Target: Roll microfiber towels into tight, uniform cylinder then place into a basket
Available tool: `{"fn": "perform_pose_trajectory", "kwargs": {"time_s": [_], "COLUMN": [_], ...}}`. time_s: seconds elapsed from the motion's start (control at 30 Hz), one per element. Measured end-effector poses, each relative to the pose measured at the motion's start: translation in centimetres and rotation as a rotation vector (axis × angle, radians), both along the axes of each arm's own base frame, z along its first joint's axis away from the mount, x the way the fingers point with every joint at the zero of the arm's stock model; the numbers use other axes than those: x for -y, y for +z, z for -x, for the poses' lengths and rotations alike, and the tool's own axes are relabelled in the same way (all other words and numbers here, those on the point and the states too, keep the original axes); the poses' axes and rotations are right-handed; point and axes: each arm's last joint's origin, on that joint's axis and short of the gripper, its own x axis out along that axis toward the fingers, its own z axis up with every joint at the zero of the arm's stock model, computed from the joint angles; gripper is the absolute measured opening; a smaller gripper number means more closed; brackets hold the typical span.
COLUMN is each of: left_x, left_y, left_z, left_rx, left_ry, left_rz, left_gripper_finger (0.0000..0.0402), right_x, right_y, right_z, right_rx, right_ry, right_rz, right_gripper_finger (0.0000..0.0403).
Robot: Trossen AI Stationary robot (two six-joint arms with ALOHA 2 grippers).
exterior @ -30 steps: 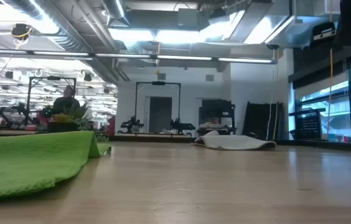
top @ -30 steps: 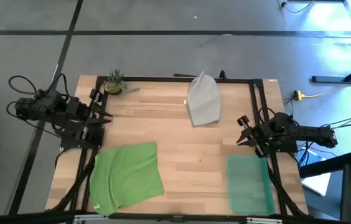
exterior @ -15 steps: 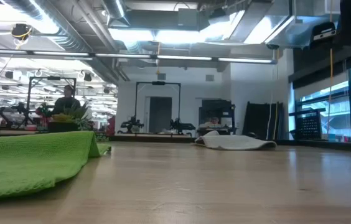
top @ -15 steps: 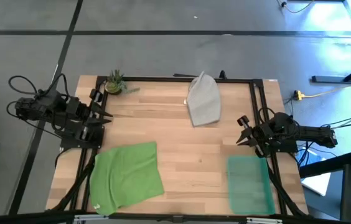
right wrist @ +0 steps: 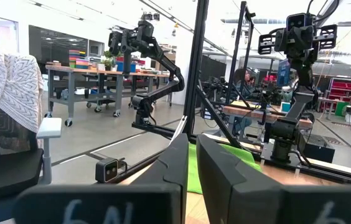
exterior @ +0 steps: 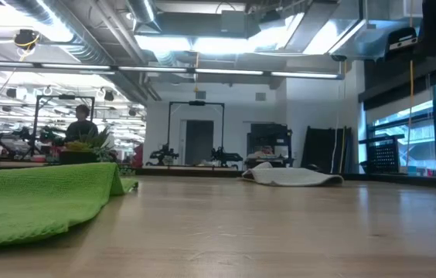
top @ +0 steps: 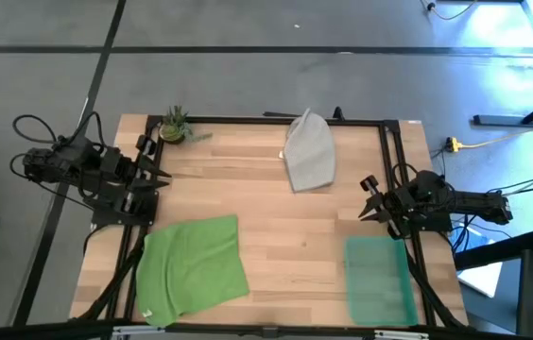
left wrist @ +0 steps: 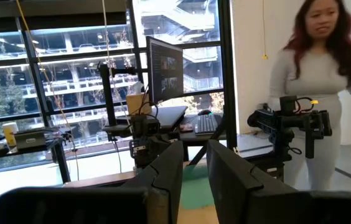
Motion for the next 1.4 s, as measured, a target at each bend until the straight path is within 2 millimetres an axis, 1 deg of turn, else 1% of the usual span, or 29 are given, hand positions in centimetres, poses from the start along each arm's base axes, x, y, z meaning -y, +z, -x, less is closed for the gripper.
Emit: {"fn": "perform_pose_trajectory", "kwargs": {"time_s": [0.6,0.7,0.83,0.93,1.07,1.2,1.3,1.4], "left_x": [0.0,0.0,0.0,0.0,0.0,0.0,0.0,0.0], "left_y": [0.0,0.0,0.0,0.0,0.0,0.0,0.0,0.0], "left_z": [0.0,0.0,0.0,0.0,0.0,0.0,0.0,0.0], "left_rx": [0.000,0.000,0.000,0.000,-0.001,0.000,0.000,0.000], "left_ry": [0.000,0.000,-0.001,0.000,0.000,0.000,0.000,0.000], "left_rz": [0.000,0.000,0.000,0.000,0.000,0.000,0.000,0.000], "left_gripper_finger": [0.0069,0.0069,0.0069,0.0069,0.0069,0.0069,0.0069,0.0069], "right_x": [0.0,0.0,0.0,0.2,0.4,0.8,1.2,1.4], "right_y": [0.1,0.1,0.1,0.3,0.3,0.5,0.6,0.6], "right_z": [0.0,0.0,0.0,0.0,-0.1,-0.2,-0.2,-0.2], "right_rx": [0.008,-0.009,-0.051,-0.055,-0.041,-0.002,0.023,0.027], "right_ry": [0.000,0.008,0.022,-0.041,-0.106,-0.246,-0.372,-0.451], "right_rz": [0.000,-0.032,-0.122,-0.182,-0.197,-0.198,-0.235,-0.259], "right_gripper_finger": [0.0037,0.0037,0.0037,0.0035,0.0007,0.0006,0.0004,0.0005]}}
